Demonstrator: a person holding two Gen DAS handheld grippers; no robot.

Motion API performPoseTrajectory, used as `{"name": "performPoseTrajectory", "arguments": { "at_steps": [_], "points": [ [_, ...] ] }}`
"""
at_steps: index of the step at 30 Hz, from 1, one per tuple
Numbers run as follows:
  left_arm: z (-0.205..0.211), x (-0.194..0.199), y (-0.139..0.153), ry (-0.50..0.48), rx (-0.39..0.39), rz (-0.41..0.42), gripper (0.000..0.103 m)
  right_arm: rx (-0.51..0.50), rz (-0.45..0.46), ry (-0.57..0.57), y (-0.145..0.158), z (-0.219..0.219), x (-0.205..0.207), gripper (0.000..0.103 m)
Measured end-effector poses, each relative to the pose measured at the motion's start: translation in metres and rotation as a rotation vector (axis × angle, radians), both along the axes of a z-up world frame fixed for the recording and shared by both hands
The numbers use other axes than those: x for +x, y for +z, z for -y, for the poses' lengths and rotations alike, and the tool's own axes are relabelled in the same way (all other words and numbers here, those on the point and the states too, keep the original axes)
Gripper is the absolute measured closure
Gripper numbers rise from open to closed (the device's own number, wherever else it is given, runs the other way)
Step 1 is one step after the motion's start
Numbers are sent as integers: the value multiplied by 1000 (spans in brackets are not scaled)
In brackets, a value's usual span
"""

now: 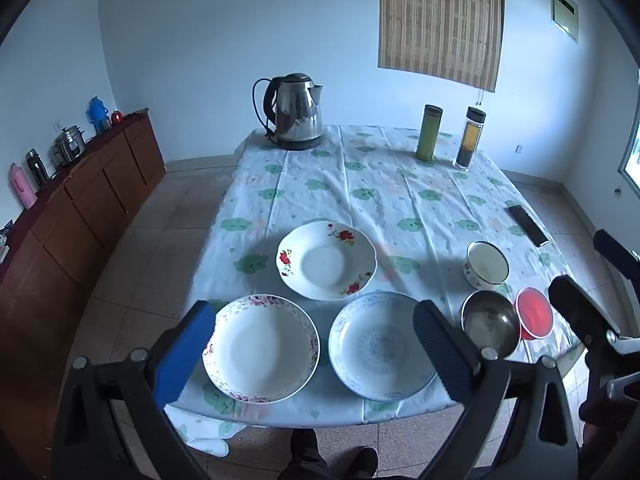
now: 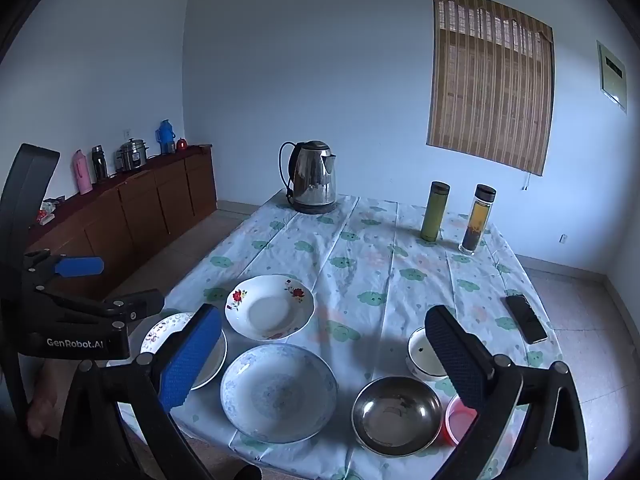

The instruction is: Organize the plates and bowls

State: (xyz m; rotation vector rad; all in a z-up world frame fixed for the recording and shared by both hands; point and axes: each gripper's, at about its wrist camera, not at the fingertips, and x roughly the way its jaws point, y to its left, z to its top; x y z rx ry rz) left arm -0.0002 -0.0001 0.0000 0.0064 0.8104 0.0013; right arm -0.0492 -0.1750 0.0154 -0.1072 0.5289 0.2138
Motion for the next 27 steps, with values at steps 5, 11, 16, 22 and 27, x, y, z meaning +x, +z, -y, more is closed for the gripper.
{"name": "performPoseTrajectory", "arguments": {
  "at_steps": [5, 11, 16, 22, 27],
  "points": [
    [0, 0, 0, 3, 0, -3, 2, 7, 4, -4, 0, 1, 0, 1],
    [-1, 1, -1, 1, -1, -4, 2, -6, 0, 4, 1, 1, 0, 1],
    [-6, 0, 1, 8, 7, -2, 2, -5, -3, 2, -4, 2, 3, 1],
    [0, 2, -5, 10, 16, -6, 2, 9, -19, 2, -4, 10, 9, 1],
    [4, 6, -8, 15, 24, -12, 2, 8, -20, 2, -4, 9, 10, 1]
  ]
}}
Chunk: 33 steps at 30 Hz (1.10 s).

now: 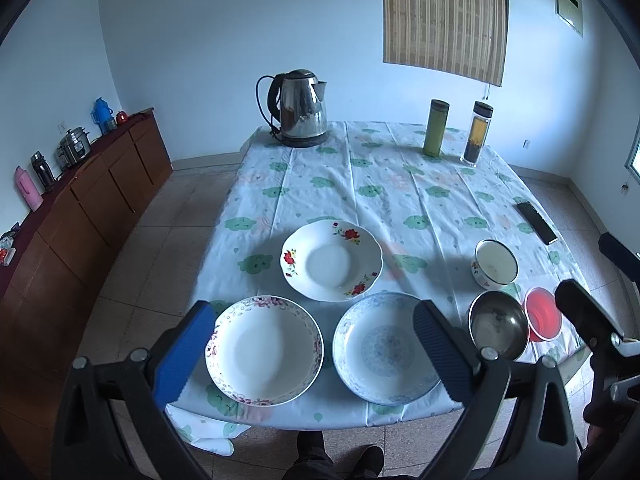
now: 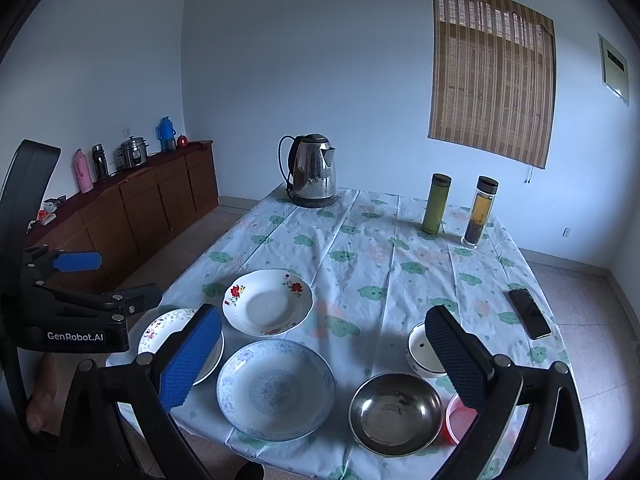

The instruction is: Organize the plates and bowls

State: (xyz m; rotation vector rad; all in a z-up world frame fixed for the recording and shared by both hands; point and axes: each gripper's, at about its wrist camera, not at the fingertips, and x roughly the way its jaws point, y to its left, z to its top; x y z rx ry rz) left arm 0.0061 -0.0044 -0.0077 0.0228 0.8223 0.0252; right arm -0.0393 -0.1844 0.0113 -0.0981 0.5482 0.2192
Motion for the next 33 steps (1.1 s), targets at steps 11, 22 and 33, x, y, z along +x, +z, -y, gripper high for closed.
{"name": "performPoseTrajectory", "arguments": {
  "at_steps": [11, 22, 33],
  "points": [
    [0, 1, -1, 0, 4, -4, 2, 10, -17, -5, -5, 6, 7, 1],
    [1, 2, -2, 0, 8, -10, 2, 17, -34, -13, -10, 11, 11, 1],
    [3, 3, -3, 0, 11, -12, 2, 16, -36, -12, -13, 11, 12, 1]
  ]
}}
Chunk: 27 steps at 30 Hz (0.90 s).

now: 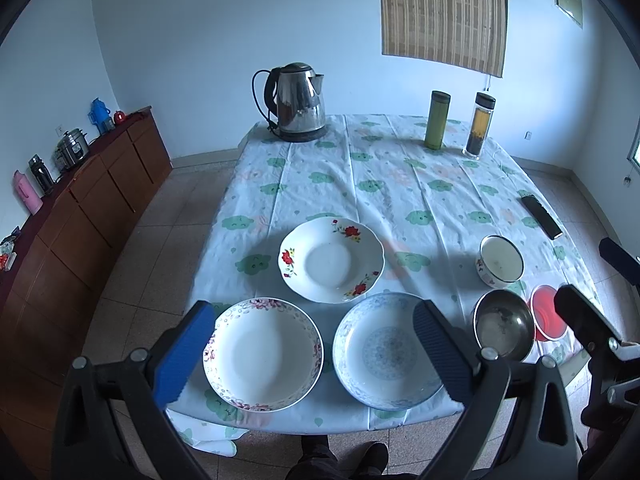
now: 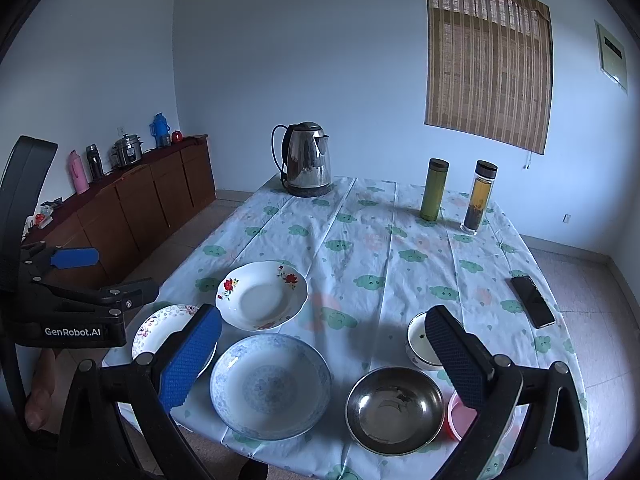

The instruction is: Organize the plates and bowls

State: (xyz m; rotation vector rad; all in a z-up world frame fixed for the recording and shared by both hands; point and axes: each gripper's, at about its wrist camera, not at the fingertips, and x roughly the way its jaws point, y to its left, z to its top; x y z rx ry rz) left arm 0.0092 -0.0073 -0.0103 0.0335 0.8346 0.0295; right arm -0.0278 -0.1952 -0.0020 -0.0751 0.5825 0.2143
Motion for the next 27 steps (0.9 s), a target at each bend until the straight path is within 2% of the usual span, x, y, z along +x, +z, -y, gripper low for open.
{"name": "performPoseTrajectory", "arguments": {
  "at_steps": [19, 27],
  "points": [
    [1, 3, -2, 0, 0, -9, 2, -20, -7, 26, -1, -16, 0, 1],
    [-12, 1, -19, -2, -11, -26, 2, 33, -59, 39, -8, -22, 5, 1]
  ]
}}
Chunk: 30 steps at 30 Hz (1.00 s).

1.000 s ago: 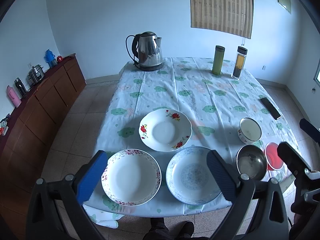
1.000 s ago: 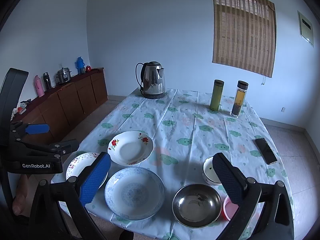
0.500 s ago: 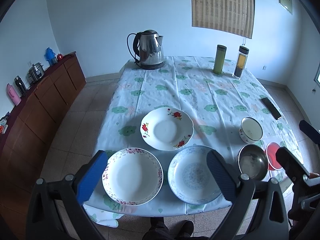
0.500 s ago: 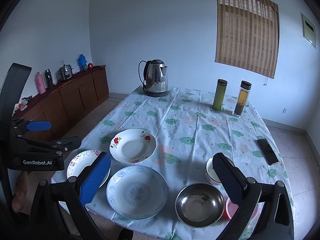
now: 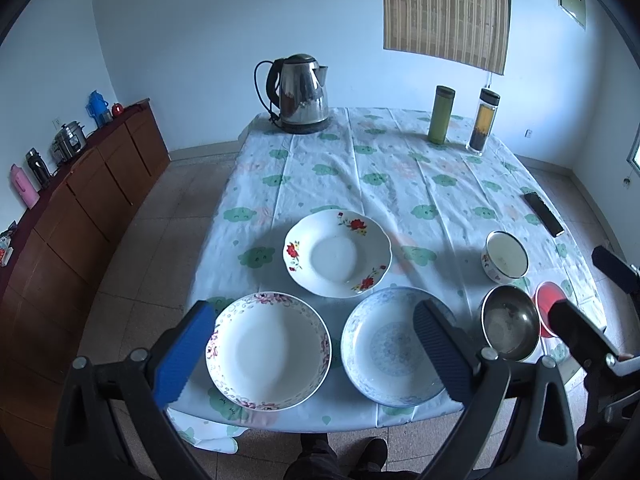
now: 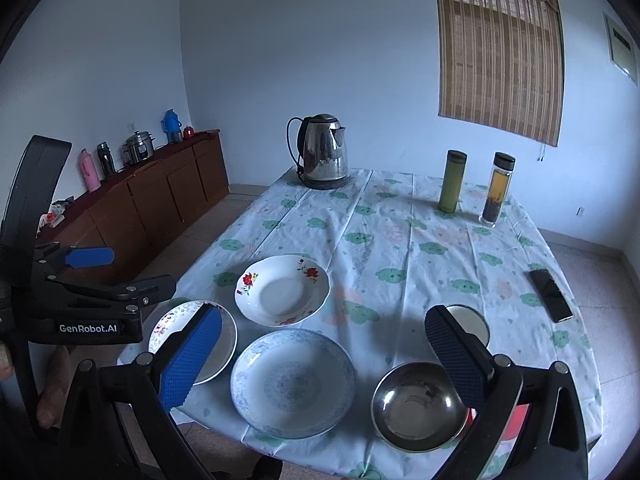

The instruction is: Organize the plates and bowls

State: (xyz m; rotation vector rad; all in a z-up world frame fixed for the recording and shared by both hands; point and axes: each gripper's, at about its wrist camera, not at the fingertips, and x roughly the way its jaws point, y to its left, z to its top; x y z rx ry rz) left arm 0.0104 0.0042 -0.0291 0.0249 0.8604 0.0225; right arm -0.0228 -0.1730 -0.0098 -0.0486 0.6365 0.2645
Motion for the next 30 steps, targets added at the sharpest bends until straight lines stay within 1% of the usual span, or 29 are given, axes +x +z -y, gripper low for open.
{"name": "performPoseTrajectory", "arguments": {
  "at_steps": [3, 8, 10, 15, 24, 26, 30],
  "points": [
    [-9, 2, -5, 1, -6, -17, 2, 38, -47, 15, -7, -1, 7, 1],
    [-23, 6, -10, 19, -10, -55, 2, 61, -98, 47, -16, -13, 17, 1],
    [-30, 10, -14, 29, -18, -79, 2, 78, -138, 69, -23, -19, 24, 1],
    [-52, 17, -29, 64, -34, -147, 2, 65, -221, 101, -45, -41, 38, 1],
    [-80, 27, -43, 88, -53, -194, 2, 32, -251, 155, -59, -76, 49, 1],
    [-85, 30, -48, 96, -52, -201, 2, 39, -269, 170, -62, -81, 51, 1],
    [-101, 35, -64, 126, -53, -243, 2, 37, -315, 181, -73, -95, 61, 1]
  ]
}}
